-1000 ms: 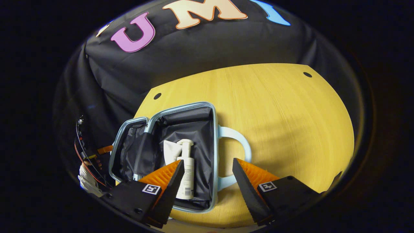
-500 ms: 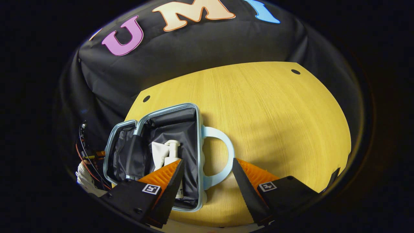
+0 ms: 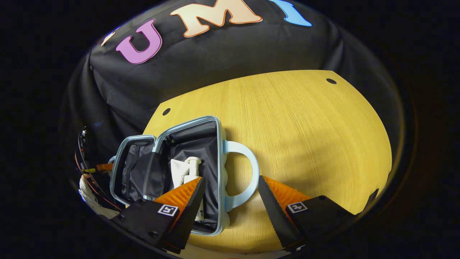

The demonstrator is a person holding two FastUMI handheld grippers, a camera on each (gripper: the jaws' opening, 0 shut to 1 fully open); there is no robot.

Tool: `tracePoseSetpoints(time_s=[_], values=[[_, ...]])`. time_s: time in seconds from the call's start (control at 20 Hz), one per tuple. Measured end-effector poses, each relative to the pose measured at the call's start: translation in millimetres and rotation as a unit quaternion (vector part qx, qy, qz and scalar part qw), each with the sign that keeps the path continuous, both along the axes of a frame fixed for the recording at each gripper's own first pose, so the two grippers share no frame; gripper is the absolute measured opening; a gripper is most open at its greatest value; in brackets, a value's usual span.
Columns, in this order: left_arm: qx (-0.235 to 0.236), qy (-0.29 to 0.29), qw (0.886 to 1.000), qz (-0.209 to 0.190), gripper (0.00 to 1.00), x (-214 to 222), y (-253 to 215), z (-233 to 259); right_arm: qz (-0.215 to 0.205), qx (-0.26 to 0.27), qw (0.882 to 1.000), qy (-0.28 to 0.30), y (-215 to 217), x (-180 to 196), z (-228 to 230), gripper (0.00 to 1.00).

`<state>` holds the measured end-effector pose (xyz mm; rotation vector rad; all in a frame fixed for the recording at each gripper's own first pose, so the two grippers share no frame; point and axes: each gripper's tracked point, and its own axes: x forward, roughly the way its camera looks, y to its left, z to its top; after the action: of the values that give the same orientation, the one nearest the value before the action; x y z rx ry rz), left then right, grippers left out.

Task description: First open the suitcase, pack the skin care products into it, and then close the suitcase.

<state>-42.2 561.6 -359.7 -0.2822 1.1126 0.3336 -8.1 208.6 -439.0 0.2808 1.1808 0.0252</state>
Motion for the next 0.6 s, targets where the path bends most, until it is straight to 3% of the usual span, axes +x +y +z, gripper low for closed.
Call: tracePoseSetpoints(time_s=[0.2, 0.45, 0.6], values=[[-0.015, -0.051, 0.998, -0.016, 0.00, 20, -33, 67, 0.004, 0.015, 1.000, -0.007, -7, -1, 1, 0.94], [-0.022, -0.093, 0.994, -0.053, 0.00, 44, -87, 118, -0.007, 0.026, 1.000, -0.013, -31, -7, 7, 0.94], [-0.050, -0.126, 0.989, -0.060, 0.00, 61, -120, 146, -0.018, 0.028, 0.999, -0.022, -51, -6, 14, 0.94]])
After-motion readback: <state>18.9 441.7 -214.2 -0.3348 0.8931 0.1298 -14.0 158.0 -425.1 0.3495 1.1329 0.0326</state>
